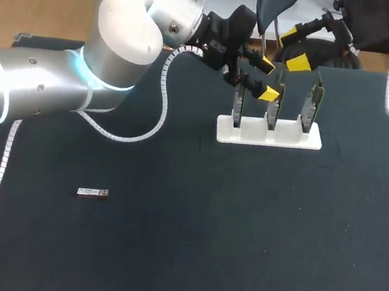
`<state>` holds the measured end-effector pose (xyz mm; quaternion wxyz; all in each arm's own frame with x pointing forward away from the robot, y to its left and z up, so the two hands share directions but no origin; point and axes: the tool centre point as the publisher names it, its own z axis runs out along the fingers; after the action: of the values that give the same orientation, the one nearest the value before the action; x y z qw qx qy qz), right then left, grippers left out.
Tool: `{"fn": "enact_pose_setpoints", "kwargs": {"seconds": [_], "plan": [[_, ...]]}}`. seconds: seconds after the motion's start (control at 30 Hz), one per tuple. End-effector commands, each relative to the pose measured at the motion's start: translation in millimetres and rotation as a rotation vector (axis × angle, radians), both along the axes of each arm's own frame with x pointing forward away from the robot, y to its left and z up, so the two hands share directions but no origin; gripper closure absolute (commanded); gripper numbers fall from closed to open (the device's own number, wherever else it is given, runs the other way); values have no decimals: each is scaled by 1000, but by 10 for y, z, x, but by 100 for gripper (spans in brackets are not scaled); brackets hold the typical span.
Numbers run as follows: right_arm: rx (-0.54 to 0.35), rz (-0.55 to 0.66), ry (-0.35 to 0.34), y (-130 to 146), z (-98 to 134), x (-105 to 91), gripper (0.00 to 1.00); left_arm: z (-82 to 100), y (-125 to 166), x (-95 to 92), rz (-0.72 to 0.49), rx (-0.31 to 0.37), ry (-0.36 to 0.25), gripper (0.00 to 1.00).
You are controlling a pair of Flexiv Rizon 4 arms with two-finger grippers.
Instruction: Pick up the optical module with the left hand, and insert it into the network port with the right hand.
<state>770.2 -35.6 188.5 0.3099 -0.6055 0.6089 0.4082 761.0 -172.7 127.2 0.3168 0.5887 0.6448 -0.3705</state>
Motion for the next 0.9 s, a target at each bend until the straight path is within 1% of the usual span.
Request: {"fn": "enact_pose_setpoints", "kwargs": {"seconds": [0.03, 0.43, 0.9], "plan": [[-3, 4, -7, 1, 20, -15, 100, 3, -12, 21, -3, 5, 3, 0], [-37, 8, -16, 13, -10, 9, 100, 3, -12, 21, -3, 5, 3, 0], [-51, 4, 6, 10, -119, 17, 100, 3, -12, 21, -3, 5, 3, 0]]}}
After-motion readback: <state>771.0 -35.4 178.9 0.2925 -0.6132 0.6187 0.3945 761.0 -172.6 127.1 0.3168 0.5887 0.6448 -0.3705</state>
